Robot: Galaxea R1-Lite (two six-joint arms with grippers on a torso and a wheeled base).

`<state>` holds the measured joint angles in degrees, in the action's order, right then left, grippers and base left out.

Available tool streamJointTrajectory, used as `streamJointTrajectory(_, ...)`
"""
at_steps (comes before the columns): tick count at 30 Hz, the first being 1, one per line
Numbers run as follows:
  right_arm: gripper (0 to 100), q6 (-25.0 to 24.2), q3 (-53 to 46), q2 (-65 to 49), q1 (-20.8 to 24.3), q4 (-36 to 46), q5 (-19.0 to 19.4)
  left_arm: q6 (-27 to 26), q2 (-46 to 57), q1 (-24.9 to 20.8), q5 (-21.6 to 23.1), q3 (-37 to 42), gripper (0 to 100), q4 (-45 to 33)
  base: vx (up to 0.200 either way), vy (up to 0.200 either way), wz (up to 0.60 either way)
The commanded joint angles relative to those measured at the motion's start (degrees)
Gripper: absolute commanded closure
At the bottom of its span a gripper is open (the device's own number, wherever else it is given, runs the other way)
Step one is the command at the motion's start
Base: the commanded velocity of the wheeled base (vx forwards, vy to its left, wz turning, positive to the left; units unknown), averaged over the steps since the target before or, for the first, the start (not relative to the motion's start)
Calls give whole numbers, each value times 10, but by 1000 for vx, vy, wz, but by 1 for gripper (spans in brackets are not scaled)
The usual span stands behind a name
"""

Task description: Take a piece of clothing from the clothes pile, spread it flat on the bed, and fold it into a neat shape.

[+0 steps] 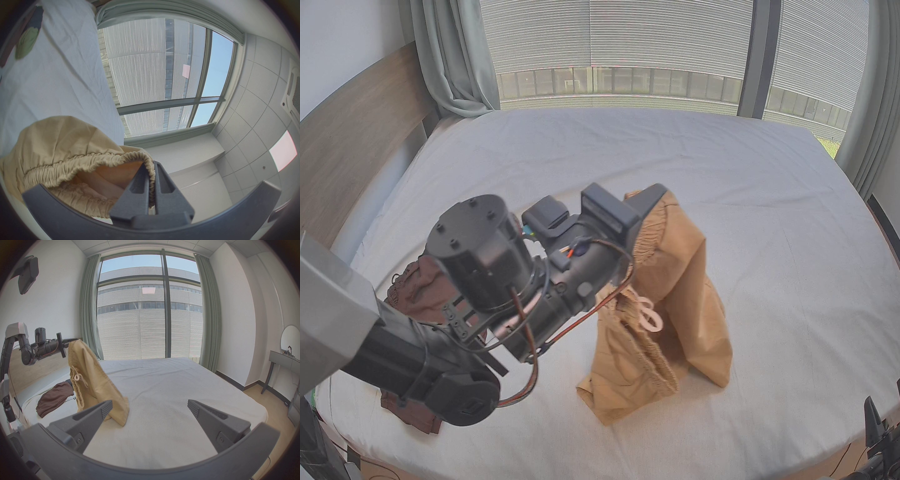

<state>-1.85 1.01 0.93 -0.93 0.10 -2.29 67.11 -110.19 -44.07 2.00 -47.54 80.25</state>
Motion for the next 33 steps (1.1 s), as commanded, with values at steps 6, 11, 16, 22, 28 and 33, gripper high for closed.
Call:
streamJointTrajectory(6,0,0,-7,-8,0,0,0,-30,12,122,56,117,100,85,0,0,0)
streamJointTrajectory(11,0,0,-7,-8,0,0,0,-32,22,157,101,156,100,86,0,0,0)
streamJointTrajectory(16,0,1,-7,-8,0,0,0,-76,19,183,146,198,100,88,0,0,0)
streamJointTrajectory(22,0,1,-7,-8,0,0,0,-81,29,231,177,213,100,87,0,0,0)
streamJointTrajectory(28,0,4,-7,-8,0,0,1,-143,15,272,198,237,100,87,0,0,0)
streamJointTrajectory(33,0,7,-7,-8,0,1,1,-176,-6,283,204,243,100,87,0,0,0)
